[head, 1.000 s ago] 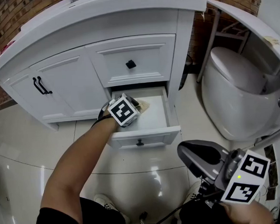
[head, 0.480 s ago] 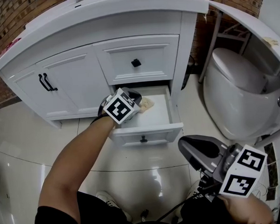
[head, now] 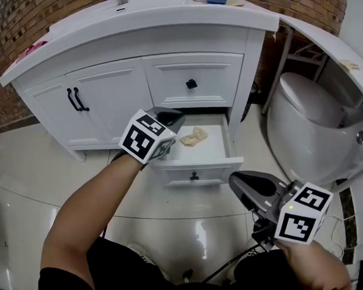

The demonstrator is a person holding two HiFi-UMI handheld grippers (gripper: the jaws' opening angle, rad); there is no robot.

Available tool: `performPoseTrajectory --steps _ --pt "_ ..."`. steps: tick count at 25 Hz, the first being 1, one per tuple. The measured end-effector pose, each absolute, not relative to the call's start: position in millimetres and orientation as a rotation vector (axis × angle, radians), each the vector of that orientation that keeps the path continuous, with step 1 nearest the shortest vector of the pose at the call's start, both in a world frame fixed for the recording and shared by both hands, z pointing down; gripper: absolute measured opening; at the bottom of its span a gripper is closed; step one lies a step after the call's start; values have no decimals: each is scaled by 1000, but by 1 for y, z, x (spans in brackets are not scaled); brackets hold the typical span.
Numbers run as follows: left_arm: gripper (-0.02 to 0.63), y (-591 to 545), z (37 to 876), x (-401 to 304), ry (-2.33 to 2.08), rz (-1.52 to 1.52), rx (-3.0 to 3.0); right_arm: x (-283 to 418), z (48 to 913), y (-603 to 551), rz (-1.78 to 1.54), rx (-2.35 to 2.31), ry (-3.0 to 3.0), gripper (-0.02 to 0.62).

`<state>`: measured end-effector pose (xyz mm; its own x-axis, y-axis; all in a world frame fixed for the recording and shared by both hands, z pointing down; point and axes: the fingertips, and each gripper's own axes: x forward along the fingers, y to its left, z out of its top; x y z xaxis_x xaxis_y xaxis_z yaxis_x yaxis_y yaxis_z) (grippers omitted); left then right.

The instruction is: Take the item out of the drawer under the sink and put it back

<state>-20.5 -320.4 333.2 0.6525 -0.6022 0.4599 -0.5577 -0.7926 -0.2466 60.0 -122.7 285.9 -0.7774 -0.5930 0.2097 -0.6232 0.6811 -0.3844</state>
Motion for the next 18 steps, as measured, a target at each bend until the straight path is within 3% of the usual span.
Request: performPoseTrajectory --steps 18 --pt "6 -160 275 -52 924 -473 -2979 37 284 -106 596 982 -2810 3"
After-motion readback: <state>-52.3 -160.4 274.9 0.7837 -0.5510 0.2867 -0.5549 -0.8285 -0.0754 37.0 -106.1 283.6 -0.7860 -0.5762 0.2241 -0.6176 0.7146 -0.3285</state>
